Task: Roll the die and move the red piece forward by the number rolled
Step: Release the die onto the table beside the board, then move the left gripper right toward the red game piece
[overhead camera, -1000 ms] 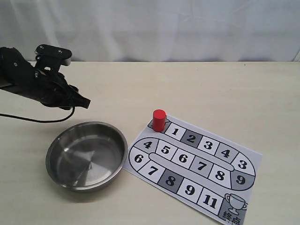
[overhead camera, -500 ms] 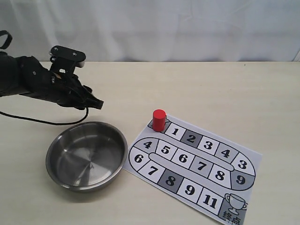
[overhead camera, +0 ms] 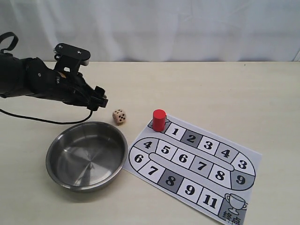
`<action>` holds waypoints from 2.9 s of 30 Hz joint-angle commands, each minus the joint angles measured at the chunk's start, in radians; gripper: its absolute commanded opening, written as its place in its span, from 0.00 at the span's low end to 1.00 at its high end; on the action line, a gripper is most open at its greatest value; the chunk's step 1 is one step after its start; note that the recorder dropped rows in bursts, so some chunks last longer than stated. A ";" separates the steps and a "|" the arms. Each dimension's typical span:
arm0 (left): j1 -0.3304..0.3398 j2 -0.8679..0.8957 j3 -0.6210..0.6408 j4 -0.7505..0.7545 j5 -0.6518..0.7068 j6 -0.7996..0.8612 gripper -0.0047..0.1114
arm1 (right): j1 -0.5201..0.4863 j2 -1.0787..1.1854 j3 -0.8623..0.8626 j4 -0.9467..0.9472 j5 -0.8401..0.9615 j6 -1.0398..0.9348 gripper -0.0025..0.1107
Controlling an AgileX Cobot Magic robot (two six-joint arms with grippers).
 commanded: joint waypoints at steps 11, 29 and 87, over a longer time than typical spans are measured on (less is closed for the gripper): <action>-0.006 -0.023 -0.003 -0.009 0.035 -0.005 0.71 | -0.002 -0.004 0.001 -0.010 -0.006 0.001 0.06; -0.009 -0.080 -0.161 -0.005 0.458 -0.024 0.26 | -0.002 -0.004 0.001 -0.010 -0.006 0.001 0.06; -0.089 0.036 -0.237 -0.061 0.595 0.042 0.04 | -0.002 -0.004 0.001 -0.010 -0.006 0.001 0.06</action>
